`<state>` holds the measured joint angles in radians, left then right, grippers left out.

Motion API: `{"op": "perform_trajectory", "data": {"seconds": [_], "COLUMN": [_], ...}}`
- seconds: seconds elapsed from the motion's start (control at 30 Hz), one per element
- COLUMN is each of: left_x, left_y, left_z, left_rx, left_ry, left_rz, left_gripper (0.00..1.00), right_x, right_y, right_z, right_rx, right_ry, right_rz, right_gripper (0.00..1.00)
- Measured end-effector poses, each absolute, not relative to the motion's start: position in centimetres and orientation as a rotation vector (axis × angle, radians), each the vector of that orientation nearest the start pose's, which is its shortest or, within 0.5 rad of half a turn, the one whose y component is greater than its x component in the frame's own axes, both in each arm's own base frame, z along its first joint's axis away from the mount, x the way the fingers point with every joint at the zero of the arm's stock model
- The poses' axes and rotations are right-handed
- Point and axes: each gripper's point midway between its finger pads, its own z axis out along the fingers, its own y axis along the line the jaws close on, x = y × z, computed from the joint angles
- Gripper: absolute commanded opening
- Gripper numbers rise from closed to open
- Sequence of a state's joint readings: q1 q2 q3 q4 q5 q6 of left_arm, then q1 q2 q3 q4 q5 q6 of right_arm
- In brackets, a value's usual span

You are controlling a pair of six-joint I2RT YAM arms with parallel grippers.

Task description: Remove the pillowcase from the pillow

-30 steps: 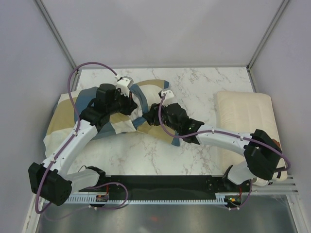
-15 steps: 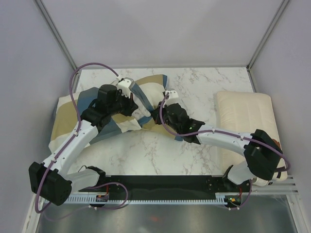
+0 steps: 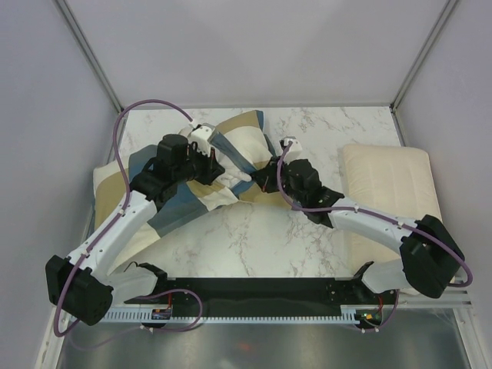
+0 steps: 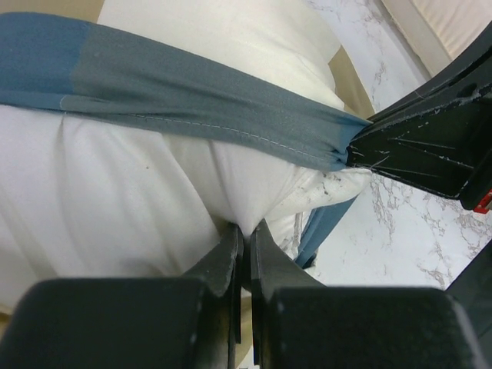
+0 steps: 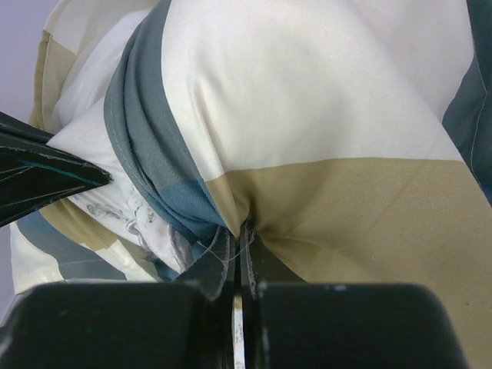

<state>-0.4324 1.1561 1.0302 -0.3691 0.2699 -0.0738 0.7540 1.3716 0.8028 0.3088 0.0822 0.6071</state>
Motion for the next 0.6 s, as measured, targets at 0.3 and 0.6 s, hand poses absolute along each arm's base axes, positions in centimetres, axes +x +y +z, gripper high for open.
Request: {"op": "perform_trajectory", "data": {"seconds": [0.3, 0.6], "left_x": [29.4, 22.8], "left_y": [-21.1, -24.4], "left_z": [23.2, 28.9], "left_rx": [0.619, 0.822], "left_ry": [1.989, 1.715], "left_rz": [-0.624, -0.63], "left_gripper": [0.11, 0.92], "right_x": [31.4, 29.8], "right_y": [29.8, 30.9], "right_z": [19.0, 16.9], "right_rx": [-0.14, -0.278], "right_ry": [1.934, 1.955], "right_rz": [0.932, 0.846], "right_gripper": [0.0, 0.0]}}
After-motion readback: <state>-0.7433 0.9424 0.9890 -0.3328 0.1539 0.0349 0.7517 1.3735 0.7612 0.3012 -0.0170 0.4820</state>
